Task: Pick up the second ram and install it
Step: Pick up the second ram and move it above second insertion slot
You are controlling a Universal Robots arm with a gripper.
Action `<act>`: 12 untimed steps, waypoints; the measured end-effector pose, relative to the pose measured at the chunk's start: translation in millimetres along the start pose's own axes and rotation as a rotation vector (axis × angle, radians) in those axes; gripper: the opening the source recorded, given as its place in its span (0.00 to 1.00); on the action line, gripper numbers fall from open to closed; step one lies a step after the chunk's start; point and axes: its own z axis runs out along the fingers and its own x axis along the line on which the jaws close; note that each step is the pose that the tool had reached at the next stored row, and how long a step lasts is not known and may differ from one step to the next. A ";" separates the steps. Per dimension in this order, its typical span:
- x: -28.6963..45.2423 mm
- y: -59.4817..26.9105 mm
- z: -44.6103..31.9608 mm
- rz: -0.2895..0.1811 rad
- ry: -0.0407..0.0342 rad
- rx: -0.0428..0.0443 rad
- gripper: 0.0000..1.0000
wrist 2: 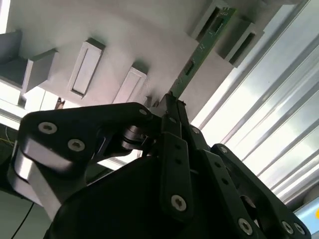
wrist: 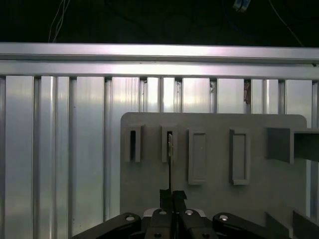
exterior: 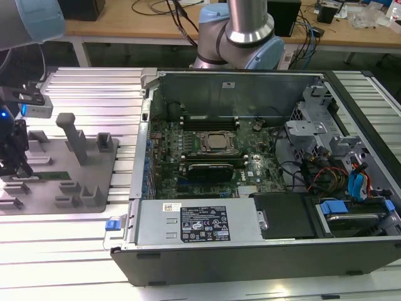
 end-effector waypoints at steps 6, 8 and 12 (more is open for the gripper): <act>-0.6 0.2 -19.5 0.000 0.0000 0.0008 0.09; -1.6 0.3 -27.5 0.000 0.0002 0.0008 0.09; -2.9 0.5 -44.2 0.000 0.0004 0.0008 0.09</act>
